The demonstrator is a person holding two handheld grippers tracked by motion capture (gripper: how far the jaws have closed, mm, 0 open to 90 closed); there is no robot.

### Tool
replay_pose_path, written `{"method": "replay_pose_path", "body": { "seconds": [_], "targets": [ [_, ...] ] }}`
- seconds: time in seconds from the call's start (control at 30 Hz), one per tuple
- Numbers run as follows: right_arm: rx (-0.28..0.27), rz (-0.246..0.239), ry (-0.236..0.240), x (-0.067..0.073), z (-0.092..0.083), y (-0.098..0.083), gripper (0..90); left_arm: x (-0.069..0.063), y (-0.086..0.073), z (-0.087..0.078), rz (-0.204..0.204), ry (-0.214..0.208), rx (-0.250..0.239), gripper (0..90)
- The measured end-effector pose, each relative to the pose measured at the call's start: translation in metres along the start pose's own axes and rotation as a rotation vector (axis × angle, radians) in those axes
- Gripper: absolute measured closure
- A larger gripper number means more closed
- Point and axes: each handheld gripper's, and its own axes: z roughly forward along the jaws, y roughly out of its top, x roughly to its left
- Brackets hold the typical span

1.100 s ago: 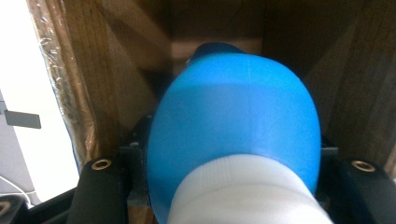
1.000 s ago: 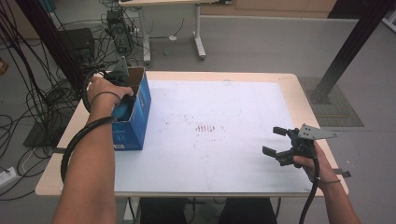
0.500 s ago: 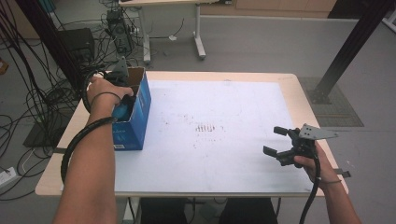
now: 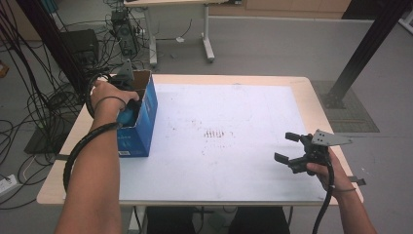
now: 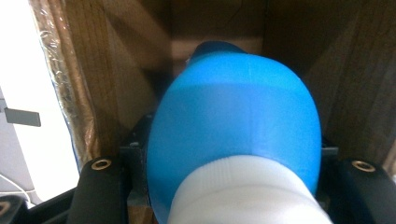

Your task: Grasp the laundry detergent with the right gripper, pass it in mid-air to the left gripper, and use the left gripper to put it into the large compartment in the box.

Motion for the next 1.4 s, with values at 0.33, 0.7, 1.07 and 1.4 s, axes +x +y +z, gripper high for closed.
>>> {"method": "replay_pose_path", "body": {
  "seconds": [0.33, 0.7, 1.07, 1.4],
  "targets": [
    [0.0, -0.001, 0.002, 0.001, 0.001, 0.0, 1.4, 0.0, -0.001, 0.0, 0.0, -0.004, -0.003, 37.4],
    [-0.002, -0.002, 0.004, 0.0, 0.002, 0.0, 1.4, 0.003, -0.002, -0.004, -0.013, -0.019, -0.006, 31.8],
    [-0.005, -0.01, 0.008, 0.001, 0.003, 0.003, 1.4, 0.006, -0.009, -0.017, -0.028, -0.022, -0.024, 31.5],
    [-0.005, -0.013, 0.009, 0.001, 0.003, 0.005, 1.4, 0.008, -0.018, -0.03, -0.031, -0.022, -0.045, 29.0]
  ]
}}
